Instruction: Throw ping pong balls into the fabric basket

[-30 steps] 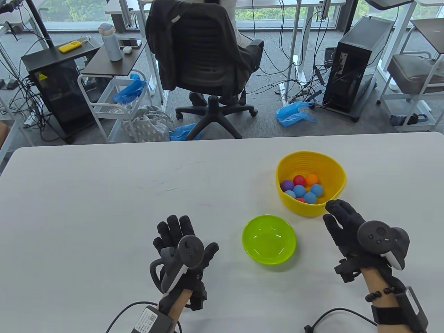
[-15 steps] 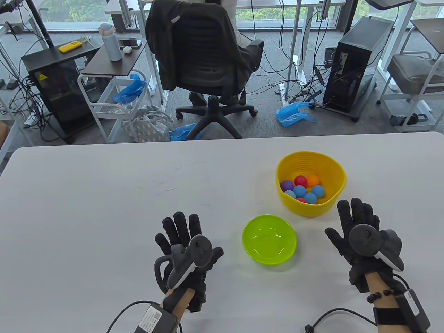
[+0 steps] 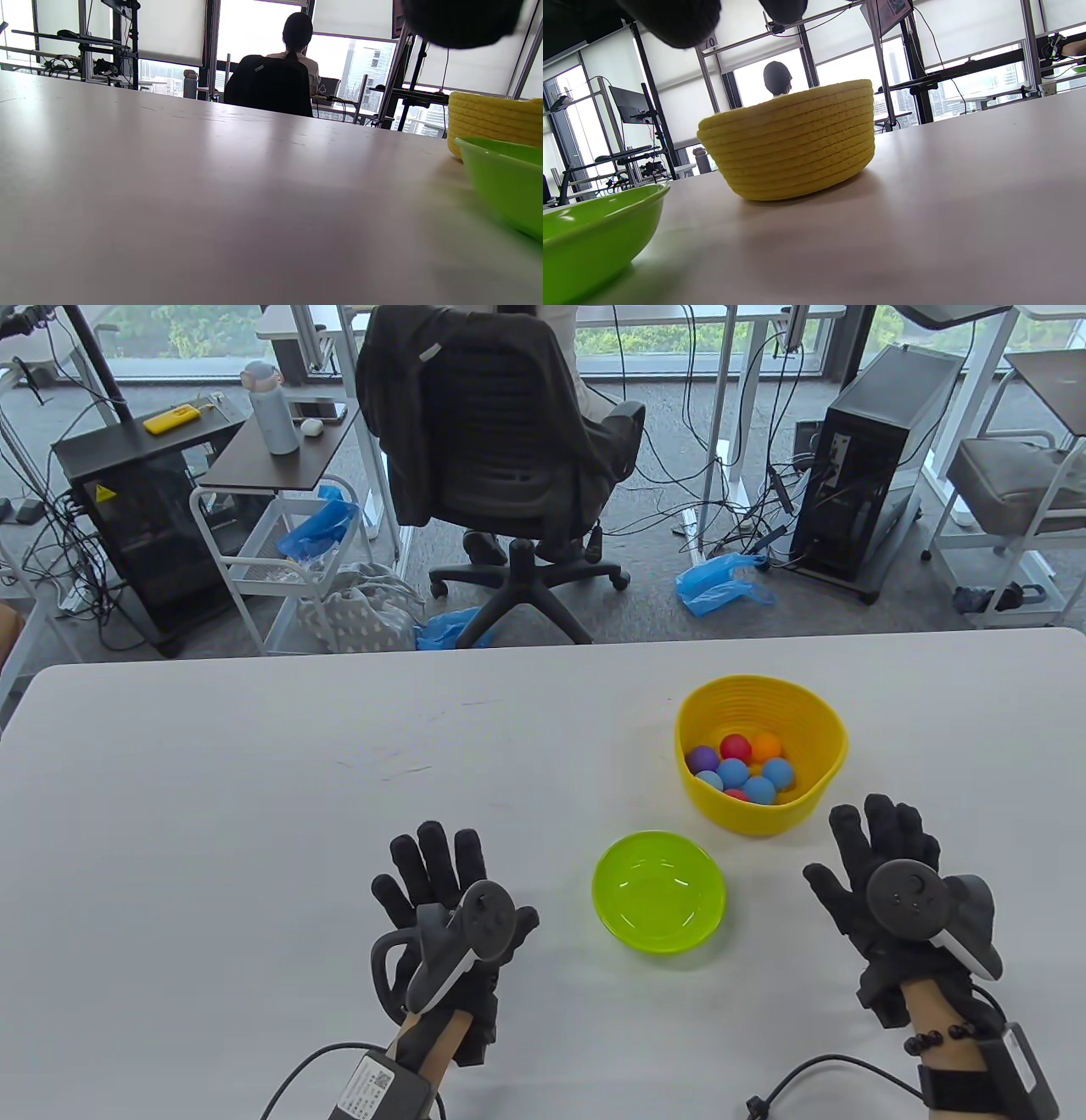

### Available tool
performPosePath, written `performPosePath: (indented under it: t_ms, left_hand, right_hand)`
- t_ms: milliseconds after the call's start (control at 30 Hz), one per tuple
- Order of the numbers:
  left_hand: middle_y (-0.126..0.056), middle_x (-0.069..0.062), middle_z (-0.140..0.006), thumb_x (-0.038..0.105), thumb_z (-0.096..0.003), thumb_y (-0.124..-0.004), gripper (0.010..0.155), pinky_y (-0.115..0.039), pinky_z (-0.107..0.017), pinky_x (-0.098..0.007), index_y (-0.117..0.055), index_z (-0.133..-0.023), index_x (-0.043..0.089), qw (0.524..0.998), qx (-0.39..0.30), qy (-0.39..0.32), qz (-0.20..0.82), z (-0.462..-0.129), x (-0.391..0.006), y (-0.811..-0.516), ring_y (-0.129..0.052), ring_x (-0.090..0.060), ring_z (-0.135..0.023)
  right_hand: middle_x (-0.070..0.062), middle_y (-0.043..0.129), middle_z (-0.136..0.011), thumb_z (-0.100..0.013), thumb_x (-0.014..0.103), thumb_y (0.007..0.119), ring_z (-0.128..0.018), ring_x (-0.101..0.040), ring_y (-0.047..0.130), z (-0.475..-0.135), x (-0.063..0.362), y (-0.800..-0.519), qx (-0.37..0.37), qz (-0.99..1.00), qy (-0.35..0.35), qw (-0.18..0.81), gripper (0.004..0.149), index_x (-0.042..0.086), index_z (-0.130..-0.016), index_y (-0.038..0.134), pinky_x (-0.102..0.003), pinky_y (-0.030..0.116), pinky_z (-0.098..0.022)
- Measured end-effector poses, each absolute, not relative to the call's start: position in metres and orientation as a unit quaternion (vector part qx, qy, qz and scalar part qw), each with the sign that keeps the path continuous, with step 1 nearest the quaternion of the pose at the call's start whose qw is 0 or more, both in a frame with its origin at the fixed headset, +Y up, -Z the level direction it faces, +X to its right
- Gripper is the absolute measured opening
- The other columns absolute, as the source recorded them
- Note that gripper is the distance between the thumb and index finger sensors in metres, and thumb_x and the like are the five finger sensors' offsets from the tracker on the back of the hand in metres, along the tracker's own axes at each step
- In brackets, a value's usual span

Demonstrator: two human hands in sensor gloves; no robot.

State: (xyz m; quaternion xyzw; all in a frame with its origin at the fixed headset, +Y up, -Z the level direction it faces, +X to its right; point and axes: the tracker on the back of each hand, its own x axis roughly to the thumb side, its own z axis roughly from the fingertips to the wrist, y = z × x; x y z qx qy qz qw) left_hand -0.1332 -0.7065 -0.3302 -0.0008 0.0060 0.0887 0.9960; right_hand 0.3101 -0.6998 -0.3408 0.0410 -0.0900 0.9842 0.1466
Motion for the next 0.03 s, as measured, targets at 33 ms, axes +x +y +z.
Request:
performPosePath:
  t_ms: [33]
  left_hand:
    - [0.011,-0.017,-0.115,0.064,-0.0432,-0.075,0.105,-0.004,-0.069,-0.075,-0.017,-0.116,0.015,0.996,0.0,0.005,0.089,-0.3296,-0.1338,-0.7061,0.014,-0.049,-0.101]
  right_hand:
    - [-0.028,0.024,-0.119,-0.057,0.052,0.068,-0.102,-0.059,0.023,-0.3409,0.3098,-0.6997,0.04,0.984,-0.091,0.149,0.076,0.015,-0.116,0.039,-0.071,0.03,-0.07]
